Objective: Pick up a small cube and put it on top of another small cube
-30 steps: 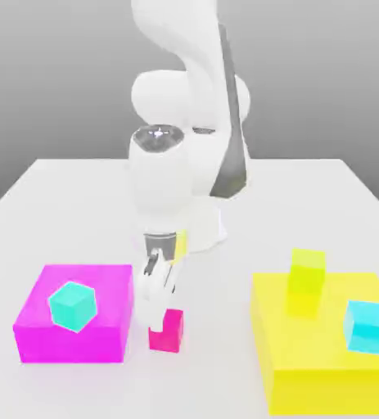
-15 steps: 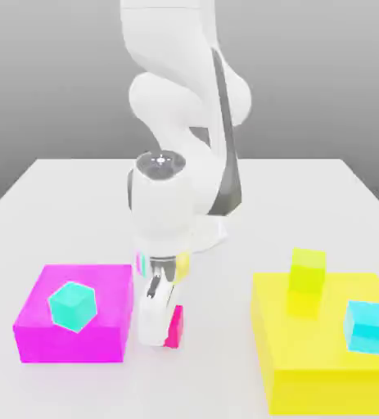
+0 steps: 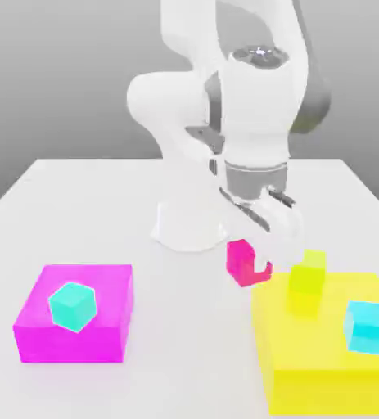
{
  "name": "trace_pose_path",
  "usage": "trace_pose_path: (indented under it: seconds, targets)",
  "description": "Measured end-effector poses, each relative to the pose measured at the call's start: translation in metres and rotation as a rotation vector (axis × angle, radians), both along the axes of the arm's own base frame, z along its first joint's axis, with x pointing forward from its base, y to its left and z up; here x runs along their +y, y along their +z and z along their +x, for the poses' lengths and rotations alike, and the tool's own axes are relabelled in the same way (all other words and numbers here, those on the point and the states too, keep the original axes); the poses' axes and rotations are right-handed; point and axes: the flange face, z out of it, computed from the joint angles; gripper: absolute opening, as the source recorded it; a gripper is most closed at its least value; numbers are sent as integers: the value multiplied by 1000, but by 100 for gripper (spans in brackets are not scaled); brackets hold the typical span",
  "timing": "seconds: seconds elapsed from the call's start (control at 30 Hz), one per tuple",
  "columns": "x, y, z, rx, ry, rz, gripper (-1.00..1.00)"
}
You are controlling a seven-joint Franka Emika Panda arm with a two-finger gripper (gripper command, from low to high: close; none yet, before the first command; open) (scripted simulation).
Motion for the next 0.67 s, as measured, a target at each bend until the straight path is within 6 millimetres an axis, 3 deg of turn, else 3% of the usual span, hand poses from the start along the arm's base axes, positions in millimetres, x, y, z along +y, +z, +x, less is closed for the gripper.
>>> trace_pose_path:
  seconds: [0.1,0.13,0.3,0.33,0.53,0.67]
  targets:
    - [46,24,-24,4,211,-11,-100]
    - [54,24,-29,5,252,-15,-100]
    - [62,-24,-33,6,292,-20,-100]
    - [62,-30,-34,6,293,-19,100]
    - [62,-34,-35,7,294,-19,100]
    - [62,-3,-33,8,292,-23,100]
